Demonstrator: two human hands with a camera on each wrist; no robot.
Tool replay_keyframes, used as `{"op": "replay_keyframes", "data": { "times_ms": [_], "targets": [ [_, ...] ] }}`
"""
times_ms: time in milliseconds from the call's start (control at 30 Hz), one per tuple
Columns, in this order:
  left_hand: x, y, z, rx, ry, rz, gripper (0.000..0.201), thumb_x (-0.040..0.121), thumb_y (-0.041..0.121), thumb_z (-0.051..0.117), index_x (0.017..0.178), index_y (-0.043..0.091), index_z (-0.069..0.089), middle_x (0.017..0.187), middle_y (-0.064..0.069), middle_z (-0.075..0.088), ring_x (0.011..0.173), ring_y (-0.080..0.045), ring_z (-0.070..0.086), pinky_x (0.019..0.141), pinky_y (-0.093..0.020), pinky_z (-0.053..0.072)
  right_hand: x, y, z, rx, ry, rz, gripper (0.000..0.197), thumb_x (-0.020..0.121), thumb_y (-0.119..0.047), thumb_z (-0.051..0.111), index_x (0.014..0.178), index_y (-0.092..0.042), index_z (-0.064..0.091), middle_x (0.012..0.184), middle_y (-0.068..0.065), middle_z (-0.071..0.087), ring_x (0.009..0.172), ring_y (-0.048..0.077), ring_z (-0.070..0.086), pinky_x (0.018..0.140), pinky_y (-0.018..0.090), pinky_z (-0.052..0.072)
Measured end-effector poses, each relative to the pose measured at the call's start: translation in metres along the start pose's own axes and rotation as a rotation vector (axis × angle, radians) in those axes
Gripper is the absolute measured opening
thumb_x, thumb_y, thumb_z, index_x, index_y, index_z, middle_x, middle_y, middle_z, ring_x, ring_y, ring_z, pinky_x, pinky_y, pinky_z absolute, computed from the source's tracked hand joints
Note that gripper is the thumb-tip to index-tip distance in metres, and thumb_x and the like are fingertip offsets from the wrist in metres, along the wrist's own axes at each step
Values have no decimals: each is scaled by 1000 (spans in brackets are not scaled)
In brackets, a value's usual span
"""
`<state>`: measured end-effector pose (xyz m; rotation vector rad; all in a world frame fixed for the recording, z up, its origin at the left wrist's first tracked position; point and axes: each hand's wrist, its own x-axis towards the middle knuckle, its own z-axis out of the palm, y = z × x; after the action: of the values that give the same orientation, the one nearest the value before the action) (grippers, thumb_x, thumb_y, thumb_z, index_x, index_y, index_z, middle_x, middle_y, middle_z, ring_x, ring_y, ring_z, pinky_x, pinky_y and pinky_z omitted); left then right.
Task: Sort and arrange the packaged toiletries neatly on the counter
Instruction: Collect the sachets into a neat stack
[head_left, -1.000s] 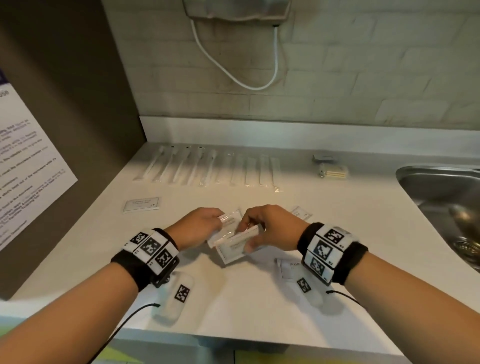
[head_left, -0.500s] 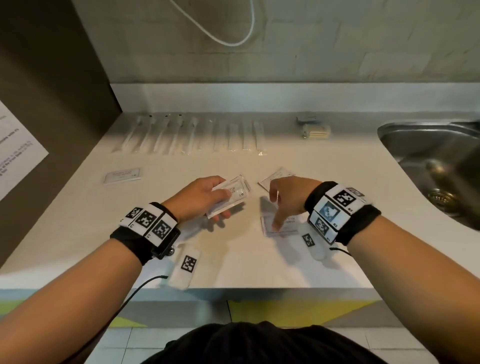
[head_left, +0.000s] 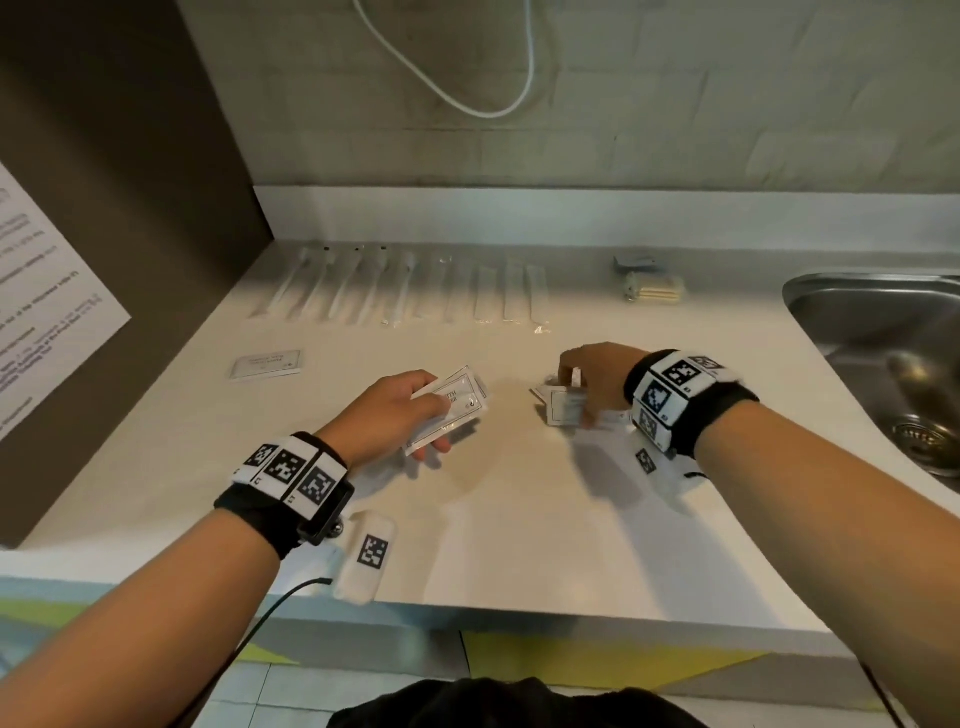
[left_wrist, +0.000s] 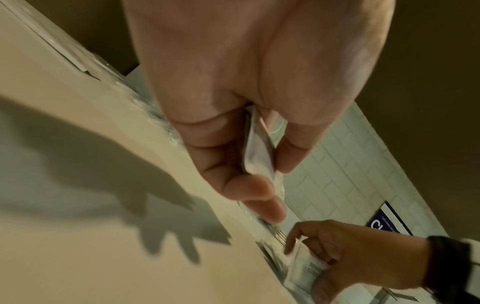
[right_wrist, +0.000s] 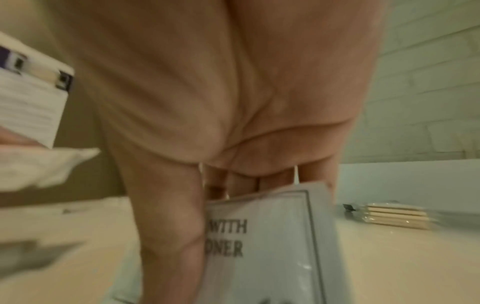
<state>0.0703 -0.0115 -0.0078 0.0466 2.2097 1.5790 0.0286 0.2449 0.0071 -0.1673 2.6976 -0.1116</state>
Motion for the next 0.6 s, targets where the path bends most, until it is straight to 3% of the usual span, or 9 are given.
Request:
{"op": "replay_keyframes", "data": {
  "times_ms": [67,100,167,233,300,367,433,500,600],
  "targets": [
    [1,2,-7,25,12,6,14,94,18,55,102,15,66,79,-21,73,63,-37,68,58,-45,49,17,3,-2,8,-39,14,81,70,-15,82,139,-22,40,132,3,56,116,25,53,102,38,42],
    [1,3,-11,41,21,10,14,95,19,55,103,15,66,81,-20,74,64,-38,69,60,-47,50,25,2,-2,-11,-66,18,84,69,-16,83,140,-23,40,133,2,56,119,25,53,105,40,41],
    [0,6,-18,53,47,20,15,95,20,54,104,15,66,86,-19,75,71,-41,71,62,-44,52,36,2,-4,-51,-71,30,70,68,-20,84,130,-19,52,126,0,61,113,23,57,101,36,43],
    [-1,7,-24,43,74,17,15,96,18,54,104,14,66,90,-19,75,75,-38,72,55,-34,53,42,0,-6,-117,-57,50,54,68,-26,84,116,-14,63,112,-1,65,98,20,58,94,33,45],
    [-2,7,-31,15,110,14,15,96,16,54,104,13,66,94,-18,75,76,-34,73,48,-28,51,46,-9,-9,-246,-26,32,51,67,-36,84,108,-13,66,104,0,65,97,22,58,93,34,47],
    [-5,5,-41,-4,150,10,16,96,16,53,106,13,66,97,-17,75,79,-32,74,48,-26,51,50,-26,-12,-253,-13,-53,44,70,-36,81,103,-13,64,107,2,66,97,22,57,91,33,48],
    [-8,3,-54,-15,191,12,17,97,17,52,108,14,65,95,-18,75,79,-33,74,49,-27,52,51,-53,-15,-110,-54,-179,36,72,-29,80,99,-16,59,107,2,63,94,20,53,86,31,45],
    [-13,2,-68,-41,239,13,18,98,16,51,108,13,65,87,-18,75,65,-27,72,48,-28,52,51,-90,-17,-10,-79,-323,39,71,-29,81,96,-19,53,102,0,58,93,19,51,82,30,43],
    [-20,1,-94,-93,327,25,18,98,11,50,109,6,63,83,-19,73,53,-14,67,43,-24,49,67,-148,-13,55,-46,-484,37,75,-25,78,104,-14,58,102,1,58,90,18,51,75,27,44]
  ]
}}
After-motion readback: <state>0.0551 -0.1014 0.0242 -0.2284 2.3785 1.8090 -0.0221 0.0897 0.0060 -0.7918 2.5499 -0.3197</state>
